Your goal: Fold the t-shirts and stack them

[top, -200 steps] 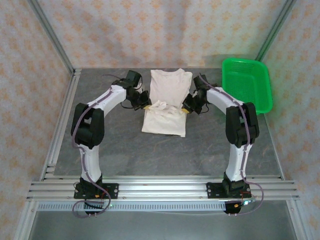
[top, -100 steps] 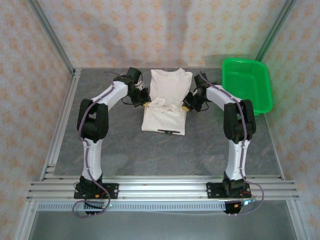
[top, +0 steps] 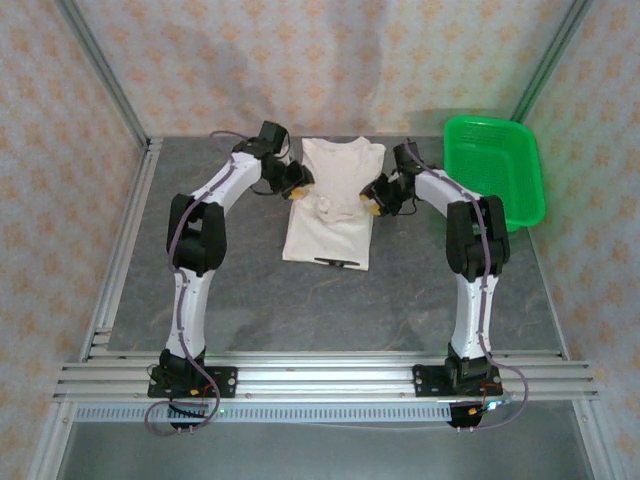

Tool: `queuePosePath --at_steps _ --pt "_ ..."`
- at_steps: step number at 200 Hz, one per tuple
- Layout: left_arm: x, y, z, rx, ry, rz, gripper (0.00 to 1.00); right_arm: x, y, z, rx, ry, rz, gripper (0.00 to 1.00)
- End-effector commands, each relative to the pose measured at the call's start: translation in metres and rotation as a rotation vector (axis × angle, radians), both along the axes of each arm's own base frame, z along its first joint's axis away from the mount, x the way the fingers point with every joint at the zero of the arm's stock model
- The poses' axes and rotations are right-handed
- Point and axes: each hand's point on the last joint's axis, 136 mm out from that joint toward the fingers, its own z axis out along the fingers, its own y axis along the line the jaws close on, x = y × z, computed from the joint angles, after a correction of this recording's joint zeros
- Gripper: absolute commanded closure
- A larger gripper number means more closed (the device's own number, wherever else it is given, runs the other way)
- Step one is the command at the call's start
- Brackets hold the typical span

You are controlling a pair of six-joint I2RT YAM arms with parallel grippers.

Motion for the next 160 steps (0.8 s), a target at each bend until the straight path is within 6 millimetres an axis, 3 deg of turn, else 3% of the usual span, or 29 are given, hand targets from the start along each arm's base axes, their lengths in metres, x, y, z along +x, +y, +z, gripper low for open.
queuePosePath --at_steps 1,26,56,75,106,109,119,160 --pt "0.029 0.003 0.052 -0.079 -0.092 0.063 0.56 0.062 -0.011 0.078 0.196 -0.251 -0.149 0.56" --pt "0.049 0.012 0.095 -0.16 -0.171 0.147 0.49 0.077 -0.022 0.131 0.319 -0.381 -0.226 0.55" --pt "0.037 0.038 0.121 -0.139 -0.209 0.176 0.43 0.042 -0.022 0.146 0.267 -0.372 -0.174 0.54" --pt "0.014 0.049 0.123 -0.112 -0.21 0.162 0.42 0.005 -0.02 0.139 0.214 -0.351 -0.141 0.55" --pt "-0.036 0.056 0.109 -0.053 -0.183 0.073 0.39 -0.063 -0.006 0.111 0.058 -0.273 -0.008 0.53" --pt "-0.043 0.057 0.117 -0.055 -0.2 0.064 0.38 -0.071 -0.005 0.109 0.035 -0.266 0.009 0.52" --pt "-0.061 0.06 0.116 -0.048 -0.198 0.051 0.35 -0.093 -0.003 0.101 -0.029 -0.244 0.051 0.49" --pt "-0.13 0.067 0.094 -0.052 -0.168 0.028 0.21 -0.161 -0.002 0.074 -0.021 -0.231 0.039 0.3"
